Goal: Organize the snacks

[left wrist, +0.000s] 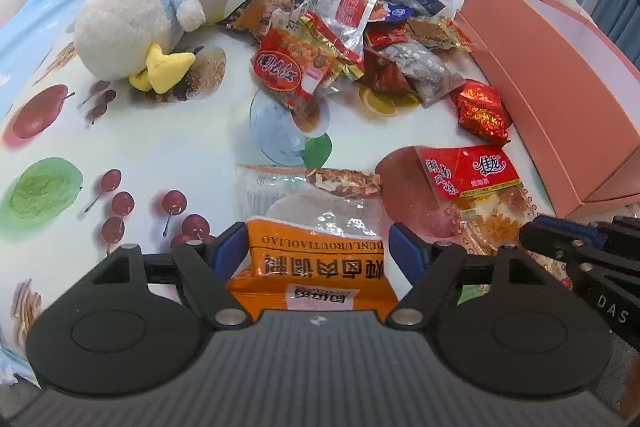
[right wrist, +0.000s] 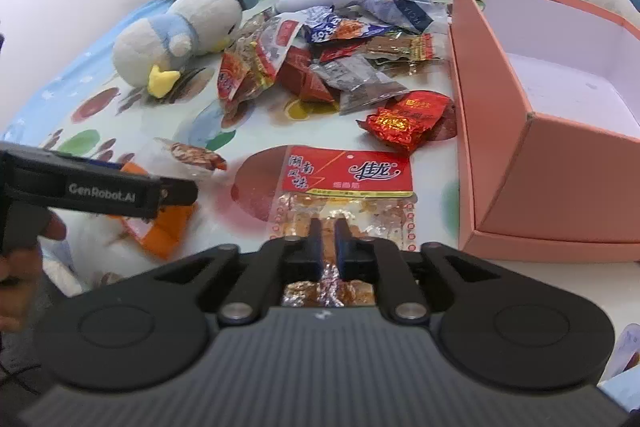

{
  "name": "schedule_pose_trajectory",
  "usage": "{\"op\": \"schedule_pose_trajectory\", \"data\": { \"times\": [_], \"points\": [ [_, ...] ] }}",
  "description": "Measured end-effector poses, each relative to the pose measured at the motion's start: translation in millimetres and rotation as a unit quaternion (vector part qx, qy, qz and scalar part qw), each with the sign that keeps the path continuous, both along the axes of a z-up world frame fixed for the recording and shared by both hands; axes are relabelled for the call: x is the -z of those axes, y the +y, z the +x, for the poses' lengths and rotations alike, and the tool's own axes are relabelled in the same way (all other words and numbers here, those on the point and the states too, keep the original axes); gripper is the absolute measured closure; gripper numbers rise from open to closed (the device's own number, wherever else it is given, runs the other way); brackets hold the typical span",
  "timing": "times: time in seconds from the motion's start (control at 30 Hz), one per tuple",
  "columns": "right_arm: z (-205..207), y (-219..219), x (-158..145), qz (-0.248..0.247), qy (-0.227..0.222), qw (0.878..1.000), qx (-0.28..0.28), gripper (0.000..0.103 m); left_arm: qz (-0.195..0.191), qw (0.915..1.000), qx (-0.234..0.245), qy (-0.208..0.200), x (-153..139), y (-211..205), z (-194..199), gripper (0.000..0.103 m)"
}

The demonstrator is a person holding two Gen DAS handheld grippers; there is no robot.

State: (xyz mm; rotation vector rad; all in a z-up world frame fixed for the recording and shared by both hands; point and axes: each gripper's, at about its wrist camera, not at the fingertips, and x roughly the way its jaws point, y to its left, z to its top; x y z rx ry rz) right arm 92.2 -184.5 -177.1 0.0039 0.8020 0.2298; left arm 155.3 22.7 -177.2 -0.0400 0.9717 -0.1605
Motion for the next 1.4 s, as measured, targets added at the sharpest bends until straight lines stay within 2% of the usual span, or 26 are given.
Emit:
{"op": "schedule_pose_trajectory", "data": {
  "times": [0.03,0.07,0.1,0.27,0.3,0.33,0.57,0.6,0.67,0.77,0.97,1.07,1.2,1.4],
  "points": [
    [0.6,0.4,1.4,-0.001,0.0,1.0,0.001,0.041,-0.001,1.0,0.0,0.001,0.9,0.5,0.3,0.021],
    [0.5,0.6,2.9,-0.003,-0.005,1.0,0.004,0.015,-0.002,1.0,0.0,0.002,2.0,0.8,0.6,0.021],
    [0.4,1.2,4.3,-0.006,-0.009,1.0,0.005,0.009,-0.003,1.0,0.001,0.005,3.6,1.2,1.0,0.021],
    [14.4,10.7,27.3,-0.057,0.032,0.998,0.008,0.009,0.003,0.9999,0.002,0.011,13.2,0.9,1.1,0.021],
    [15.0,11.4,30.4,-0.057,0.036,0.998,0.009,0.007,0.005,0.9999,0.004,0.011,13.9,0.1,0.9,0.021],
    [14.8,11.1,32.9,-0.059,0.034,0.998,0.014,0.0,0.007,0.9999,0.003,0.011,14.3,-0.3,0.9,0.022],
    [12.8,5.1,38.1,-0.035,0.03,0.999,0.016,0.0,0.005,0.9999,-0.008,0.009,14.3,2.5,1.1,0.028],
    [12.8,5.8,37.0,-0.033,0.031,0.999,0.013,0.002,0.003,0.9999,-0.009,0.008,14.0,3.1,0.9,0.029],
    [13.0,9.0,32.8,-0.027,0.03,0.999,0.001,0.022,-0.001,0.9999,-0.011,0.008,13.0,4.2,0.7,0.03],
    [12.7,17.5,29.5,-0.032,0.029,0.999,-0.012,0.041,-0.008,0.9998,-0.016,0.008,10.6,6.4,0.2,0.031],
    [10.9,19.5,19.3,-0.02,0.028,0.999,-0.01,0.065,-0.021,0.9995,-0.024,0.001,-1.0,8.6,-4.2,0.033],
    [8.0,18.8,8.6,-0.007,0.028,0.999,-0.017,0.071,-0.025,0.9992,-0.03,-0.005,-11.8,10.5,-7.5,0.033],
    [0.7,19.7,-13.1,-0.002,0.012,1.0,-0.02,0.073,-0.032,0.9987,-0.038,-0.013,-32.0,11.1,-11.2,0.033],
    [-7.8,13.7,-64.5,0.003,-0.027,0.999,-0.018,0.073,-0.032,0.9982,-0.036,-0.035,-74.0,6.1,-16.7,0.033]
  ]
}}
